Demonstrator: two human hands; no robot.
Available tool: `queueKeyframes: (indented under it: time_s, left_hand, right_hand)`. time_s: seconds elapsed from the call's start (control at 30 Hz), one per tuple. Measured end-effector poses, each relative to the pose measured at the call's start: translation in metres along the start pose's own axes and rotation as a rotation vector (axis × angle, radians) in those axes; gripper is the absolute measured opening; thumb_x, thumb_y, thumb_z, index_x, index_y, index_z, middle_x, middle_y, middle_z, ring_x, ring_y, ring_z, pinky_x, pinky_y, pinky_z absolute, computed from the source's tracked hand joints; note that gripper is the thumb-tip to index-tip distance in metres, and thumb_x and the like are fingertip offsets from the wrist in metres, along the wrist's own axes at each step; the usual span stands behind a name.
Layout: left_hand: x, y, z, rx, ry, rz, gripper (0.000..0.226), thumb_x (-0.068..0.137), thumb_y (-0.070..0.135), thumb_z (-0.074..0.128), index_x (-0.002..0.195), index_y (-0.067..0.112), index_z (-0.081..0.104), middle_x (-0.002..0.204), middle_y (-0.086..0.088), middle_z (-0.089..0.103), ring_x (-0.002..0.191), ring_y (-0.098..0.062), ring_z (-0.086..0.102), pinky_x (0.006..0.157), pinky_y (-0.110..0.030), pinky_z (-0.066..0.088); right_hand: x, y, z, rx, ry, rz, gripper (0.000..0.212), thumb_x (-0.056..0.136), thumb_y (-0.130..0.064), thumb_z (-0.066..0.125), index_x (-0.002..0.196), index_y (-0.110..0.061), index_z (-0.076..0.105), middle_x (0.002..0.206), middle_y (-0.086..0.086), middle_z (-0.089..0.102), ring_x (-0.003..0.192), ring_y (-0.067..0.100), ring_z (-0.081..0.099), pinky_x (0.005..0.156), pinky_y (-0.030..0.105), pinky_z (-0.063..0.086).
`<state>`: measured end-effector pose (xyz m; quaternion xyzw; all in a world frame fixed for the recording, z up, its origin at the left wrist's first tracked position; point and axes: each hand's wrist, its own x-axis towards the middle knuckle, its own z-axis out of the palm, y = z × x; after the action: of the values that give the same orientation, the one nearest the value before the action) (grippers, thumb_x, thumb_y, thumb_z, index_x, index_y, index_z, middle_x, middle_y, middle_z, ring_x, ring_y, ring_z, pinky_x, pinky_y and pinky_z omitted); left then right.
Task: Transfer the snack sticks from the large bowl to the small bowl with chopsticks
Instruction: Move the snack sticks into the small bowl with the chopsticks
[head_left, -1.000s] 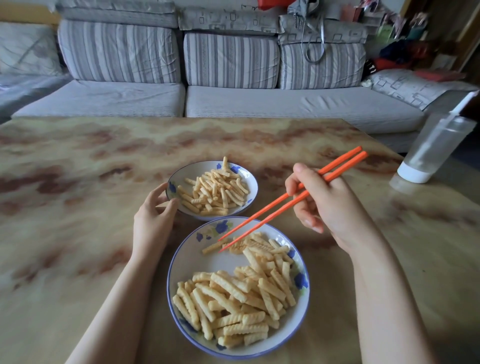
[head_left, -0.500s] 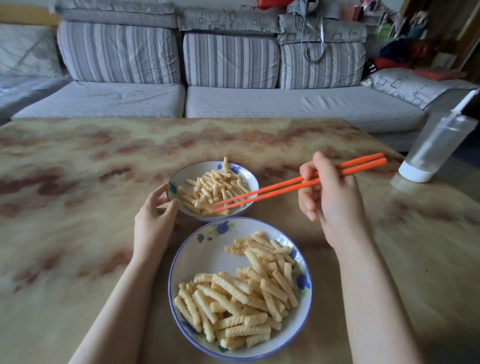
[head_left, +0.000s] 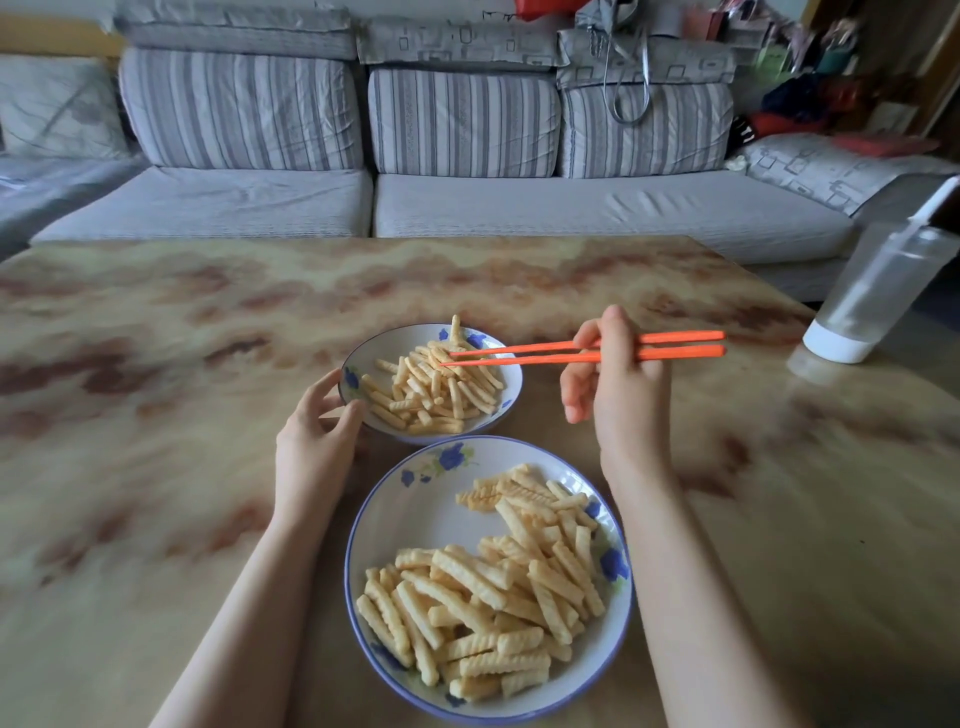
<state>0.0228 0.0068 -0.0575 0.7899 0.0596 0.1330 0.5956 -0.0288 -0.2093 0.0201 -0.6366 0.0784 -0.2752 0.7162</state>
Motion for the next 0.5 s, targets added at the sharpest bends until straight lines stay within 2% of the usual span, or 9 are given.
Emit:
queueKeyframes:
  time_s: [0.1, 0.23, 0.4, 0.5]
  left_hand:
    - [0.0, -0.001, 0.0, 0.004, 0.0, 0.001, 0.042, 0.089, 0.018, 0.057, 0.13, 0.028, 0.058, 0.109, 0.0, 0.068, 0.069, -0.018, 0.068, 0.064, -0.022, 0.048]
    - [0.0, -0.001, 0.0, -0.004, 0.004, -0.004, 0.041, 0.089, 0.018, 0.058, 0.129, 0.029, 0.058, 0.11, 0.0, 0.068, 0.071, -0.02, 0.068, 0.069, -0.028, 0.051]
    - [0.0, -0.001, 0.0, 0.015, 0.001, 0.003, 0.042, 0.089, 0.019, 0.058, 0.13, 0.028, 0.057, 0.108, 0.0, 0.068, 0.072, -0.018, 0.068, 0.066, -0.024, 0.048]
    - [-0.001, 0.0, 0.0, 0.014, 0.002, 0.001, 0.042, 0.089, 0.018, 0.058, 0.13, 0.028, 0.057, 0.107, 0.0, 0.068, 0.072, -0.02, 0.068, 0.068, -0.027, 0.051]
  right_hand:
    - [0.005, -0.012, -0.014, 0.003, -0.034, 0.001, 0.04, 0.102, -0.026, 0.038, 0.066, -0.013, 0.049, 0.035, 0.0, 0.041, 0.03, 0.017, 0.032, 0.035, 0.019, 0.023]
    - [0.008, -0.03, -0.036, -0.089, -0.179, 0.023, 0.041, 0.102, -0.027, 0.038, 0.065, -0.012, 0.049, 0.034, 0.002, 0.038, 0.028, 0.017, 0.028, 0.035, 0.017, 0.021]
    - [0.003, -0.044, -0.052, -0.287, -0.27, 0.014, 0.041, 0.102, -0.03, 0.039, 0.068, -0.01, 0.051, 0.035, 0.005, 0.037, 0.03, 0.018, 0.027, 0.035, 0.019, 0.021]
    - [0.001, -0.045, -0.054, -0.327, -0.286, 0.018, 0.04, 0.102, -0.03, 0.039, 0.069, -0.009, 0.051, 0.036, 0.005, 0.038, 0.03, 0.017, 0.028, 0.034, 0.018, 0.022]
